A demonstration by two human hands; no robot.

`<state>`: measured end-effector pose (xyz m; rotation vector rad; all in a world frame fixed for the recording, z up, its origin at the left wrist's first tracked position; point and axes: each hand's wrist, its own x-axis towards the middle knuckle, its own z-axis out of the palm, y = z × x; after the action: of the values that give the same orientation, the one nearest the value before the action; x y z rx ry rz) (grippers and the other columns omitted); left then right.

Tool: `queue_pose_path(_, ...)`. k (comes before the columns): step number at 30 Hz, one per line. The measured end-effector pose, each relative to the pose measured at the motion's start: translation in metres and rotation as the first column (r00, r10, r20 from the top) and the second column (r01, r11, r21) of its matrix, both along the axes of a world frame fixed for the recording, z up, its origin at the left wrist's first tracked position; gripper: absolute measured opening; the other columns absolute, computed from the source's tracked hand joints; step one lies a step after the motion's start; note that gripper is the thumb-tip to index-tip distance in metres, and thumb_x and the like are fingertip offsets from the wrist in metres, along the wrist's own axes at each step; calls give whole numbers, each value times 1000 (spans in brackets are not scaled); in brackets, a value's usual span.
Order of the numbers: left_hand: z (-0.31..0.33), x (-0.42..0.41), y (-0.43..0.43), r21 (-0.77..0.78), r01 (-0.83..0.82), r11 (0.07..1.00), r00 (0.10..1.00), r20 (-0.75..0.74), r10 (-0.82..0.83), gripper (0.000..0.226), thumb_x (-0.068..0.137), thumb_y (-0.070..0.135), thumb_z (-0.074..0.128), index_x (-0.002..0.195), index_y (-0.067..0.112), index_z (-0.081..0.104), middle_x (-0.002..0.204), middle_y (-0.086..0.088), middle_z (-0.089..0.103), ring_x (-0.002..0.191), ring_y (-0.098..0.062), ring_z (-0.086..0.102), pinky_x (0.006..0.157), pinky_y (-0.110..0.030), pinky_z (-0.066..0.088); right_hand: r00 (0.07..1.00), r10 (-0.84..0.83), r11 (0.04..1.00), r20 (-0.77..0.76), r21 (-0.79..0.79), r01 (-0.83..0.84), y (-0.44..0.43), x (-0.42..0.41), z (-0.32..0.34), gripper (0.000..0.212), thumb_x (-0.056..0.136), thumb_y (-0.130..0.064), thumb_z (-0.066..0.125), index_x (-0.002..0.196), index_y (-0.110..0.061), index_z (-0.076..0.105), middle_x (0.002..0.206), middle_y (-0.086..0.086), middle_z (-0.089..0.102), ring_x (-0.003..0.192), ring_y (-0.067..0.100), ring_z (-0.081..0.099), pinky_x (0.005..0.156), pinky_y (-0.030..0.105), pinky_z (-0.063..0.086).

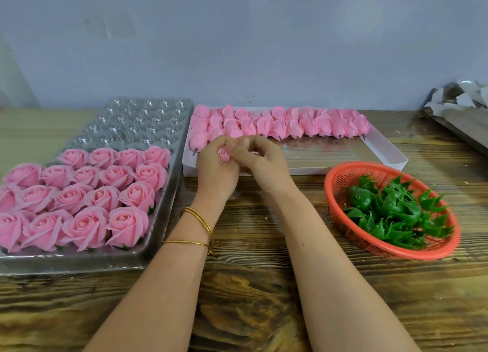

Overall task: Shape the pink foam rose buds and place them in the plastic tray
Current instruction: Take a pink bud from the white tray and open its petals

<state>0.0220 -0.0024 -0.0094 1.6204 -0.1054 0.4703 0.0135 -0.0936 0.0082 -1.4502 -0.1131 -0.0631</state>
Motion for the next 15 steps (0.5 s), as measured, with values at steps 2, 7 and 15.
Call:
queue_pose_path(2,-1,2,3,7,-35,999,999,0,35,17,92,19,62,75,18,62,68,-1,64,67,-15,63,58,-32,54,1000,27,998,-13,51,-26,-1,0,0,3,88,-11,65,87,-10,66,85,10,65,81,18,63,76,36,55)
queue_pose_path(7,3,1,5,-48,-101,994,995,21,102,21,91,28,65,82,9,64,66,5,60,58,0,56,56,-16,44,998,-21,993,55,-114,27,-1,2,-2,15,74,7,62,85,-2,63,72,4,63,71,12,60,76,34,52)
queue_pose_path(15,6,0,1,-296,-76,952,996,-63,60,14,90,24,67,81,15,61,70,-3,62,61,-9,60,55,-24,51,993,84,980,85,-189,-67,4,-3,-5,40,72,19,70,99,-7,52,80,-1,55,64,6,52,64,17,47)
